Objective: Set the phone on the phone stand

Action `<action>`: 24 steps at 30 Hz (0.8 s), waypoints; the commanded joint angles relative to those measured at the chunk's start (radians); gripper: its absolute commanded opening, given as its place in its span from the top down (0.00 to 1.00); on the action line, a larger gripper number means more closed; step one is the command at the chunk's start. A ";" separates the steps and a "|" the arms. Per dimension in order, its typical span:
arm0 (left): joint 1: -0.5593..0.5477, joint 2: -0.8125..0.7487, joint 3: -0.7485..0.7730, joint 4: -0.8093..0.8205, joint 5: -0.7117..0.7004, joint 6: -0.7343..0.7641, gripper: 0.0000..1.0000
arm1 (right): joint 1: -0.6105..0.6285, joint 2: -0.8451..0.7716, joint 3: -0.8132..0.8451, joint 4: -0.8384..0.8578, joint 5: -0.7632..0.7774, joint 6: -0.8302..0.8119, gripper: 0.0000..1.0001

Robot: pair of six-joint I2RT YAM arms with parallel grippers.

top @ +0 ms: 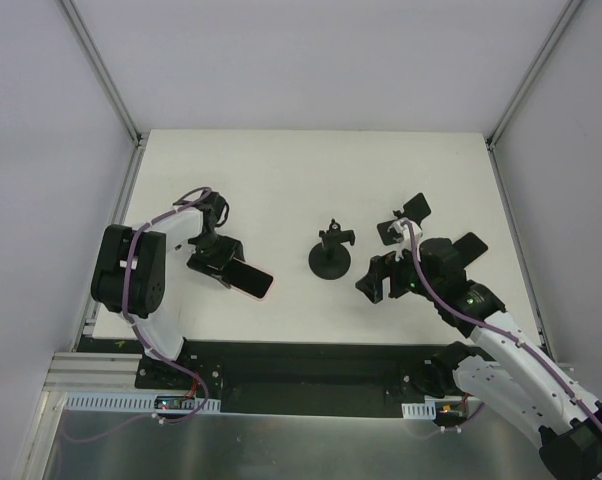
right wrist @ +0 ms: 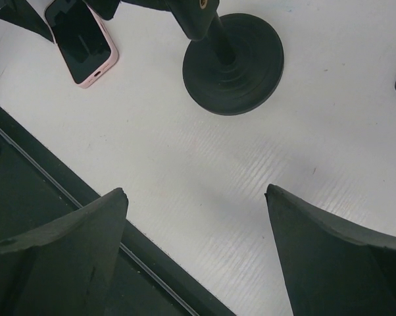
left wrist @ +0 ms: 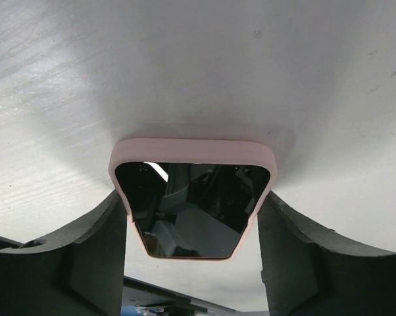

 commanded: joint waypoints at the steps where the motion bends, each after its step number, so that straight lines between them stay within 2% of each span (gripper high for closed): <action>1: -0.029 0.049 -0.068 0.001 -0.069 -0.029 0.56 | 0.004 -0.027 0.047 -0.022 0.013 0.029 0.11; 3: -0.031 0.034 -0.067 0.002 -0.072 -0.015 0.74 | 0.005 -0.039 0.048 -0.026 0.016 0.037 0.12; 5: -0.031 0.001 -0.056 0.004 -0.116 0.017 0.86 | 0.007 -0.044 0.045 -0.034 0.021 0.043 0.12; 6: -0.031 -0.028 -0.056 0.004 -0.124 0.026 1.00 | 0.007 -0.045 0.044 -0.034 0.024 0.043 0.12; 10: -0.032 -0.114 -0.039 0.039 -0.144 0.135 1.00 | 0.009 -0.041 0.042 -0.037 0.035 0.044 0.12; 14: -0.032 -0.229 -0.071 0.158 -0.126 0.237 1.00 | 0.010 -0.030 0.042 -0.033 0.038 0.050 0.12; 17: -0.034 -0.328 -0.106 0.241 -0.034 0.343 1.00 | 0.012 -0.029 0.040 -0.023 0.035 0.060 0.12; 19: -0.034 -0.413 -0.132 0.359 0.069 0.423 1.00 | 0.013 -0.027 0.039 -0.007 0.028 0.060 0.12; 21: -0.035 -0.495 -0.159 0.454 0.124 0.446 1.00 | 0.022 -0.021 0.039 0.012 0.012 0.086 0.13; 24: -0.034 -0.566 -0.145 0.513 0.261 0.495 1.00 | 0.053 0.007 0.054 0.058 -0.008 0.113 0.14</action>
